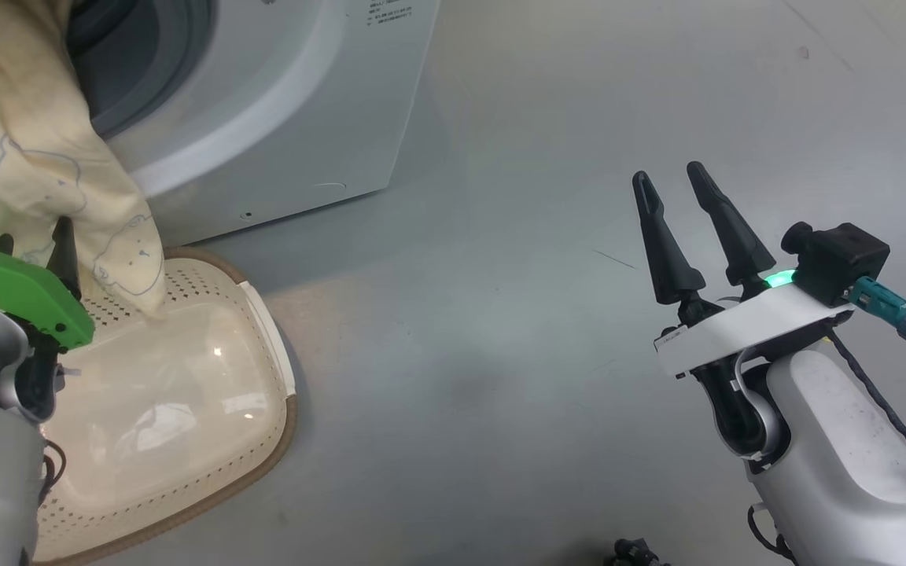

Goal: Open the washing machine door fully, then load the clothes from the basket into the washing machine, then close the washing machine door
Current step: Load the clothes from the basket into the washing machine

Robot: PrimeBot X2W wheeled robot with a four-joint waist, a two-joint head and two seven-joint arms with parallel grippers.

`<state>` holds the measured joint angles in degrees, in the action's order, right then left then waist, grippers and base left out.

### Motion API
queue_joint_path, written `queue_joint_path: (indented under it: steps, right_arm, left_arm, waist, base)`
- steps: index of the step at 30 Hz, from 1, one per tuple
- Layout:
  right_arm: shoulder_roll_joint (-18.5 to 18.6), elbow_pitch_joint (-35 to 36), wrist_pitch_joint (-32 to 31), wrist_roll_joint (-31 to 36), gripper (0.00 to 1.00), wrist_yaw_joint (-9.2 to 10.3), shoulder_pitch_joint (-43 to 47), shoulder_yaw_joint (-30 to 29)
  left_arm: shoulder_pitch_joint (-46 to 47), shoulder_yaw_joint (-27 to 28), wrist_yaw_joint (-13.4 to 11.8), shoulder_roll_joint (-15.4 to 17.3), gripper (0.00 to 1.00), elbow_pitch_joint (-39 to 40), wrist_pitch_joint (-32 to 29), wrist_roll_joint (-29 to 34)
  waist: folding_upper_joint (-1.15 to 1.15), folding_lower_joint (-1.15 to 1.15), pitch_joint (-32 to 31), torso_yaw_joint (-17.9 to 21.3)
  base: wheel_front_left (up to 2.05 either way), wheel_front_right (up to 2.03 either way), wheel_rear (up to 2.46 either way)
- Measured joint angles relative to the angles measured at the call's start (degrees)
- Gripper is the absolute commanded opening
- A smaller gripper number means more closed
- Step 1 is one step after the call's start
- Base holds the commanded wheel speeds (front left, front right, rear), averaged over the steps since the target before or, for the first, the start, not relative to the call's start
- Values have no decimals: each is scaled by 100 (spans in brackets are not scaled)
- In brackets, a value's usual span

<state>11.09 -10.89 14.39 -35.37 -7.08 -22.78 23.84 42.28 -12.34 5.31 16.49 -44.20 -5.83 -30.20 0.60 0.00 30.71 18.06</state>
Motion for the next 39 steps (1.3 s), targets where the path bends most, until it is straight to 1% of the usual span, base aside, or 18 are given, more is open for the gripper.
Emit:
queue_joint_path:
  steps: [5, 7, 13, 22, 23, 25, 26, 27, 28, 39]
  right_arm:
    - [-34, -2, 0, 1, 100, 0, -10, -2]
    - [-37, -2, 0, 1, 100, 0, -10, -5]
    - [-40, 0, 0, 1, 100, 0, -13, -47]
    - [-41, -1, 0, 13, 100, 0, -83, -97]
    - [-42, -1, 0, 13, 100, 0, -98, -100]
    - [-46, -2, 0, 13, 100, 0, -101, -103]
    - [-51, -2, 0, 13, 100, 0, -101, -104]
    - [-57, -2, 0, 14, 100, 0, -101, -104]
    - [-64, -2, 0, 22, 100, 0, -101, -104]
    - [-67, -71, 0, 59, 100, 0, -101, -145]
  left_arm:
    - [172, 0, -2, 7, 100, -272, -34, 1]
    - [213, 36, -53, 7, 100, -420, -96, 0]
    - [478, 65, -63, 111, 100, -603, -110, 24]
    - [739, 98, -67, 151, 100, -804, 314, 109]
    - [750, 94, -66, 151, 93, -827, 344, 110]
    - [761, 93, -67, 151, 69, -860, 485, 141]
    - [766, 92, -66, 153, 49, -887, 555, 157]
    - [770, 89, -59, 153, 35, -915, 611, 162]
    - [775, 83, -57, 153, 0, -943, 646, 162]
    - [784, -88, 63, 70, 0, -1223, 971, 162]
  waist:
    - [0, 0, 74, 106]
    - [0, 0, 100, 140]
    - [0, 0, 191, 210]
    - [0, 0, 295, 235]
    - [0, 0, 297, 233]
    - [0, 0, 299, 226]
    - [0, 0, 299, 220]
    - [0, 0, 297, 215]
    - [0, 0, 294, 208]
    - [0, 0, 112, 75]
  base:
    - [0, 0, 0]
    - [0, 0, 0]
    - [0, 0, 0]
    - [0, 0, 0]
    - [0, 0, 0]
    - [0, 0, 0]
    - [0, 0, 0]
    - [0, 0, 0]
    - [0, 0, 0]
    - [0, 0, 0]
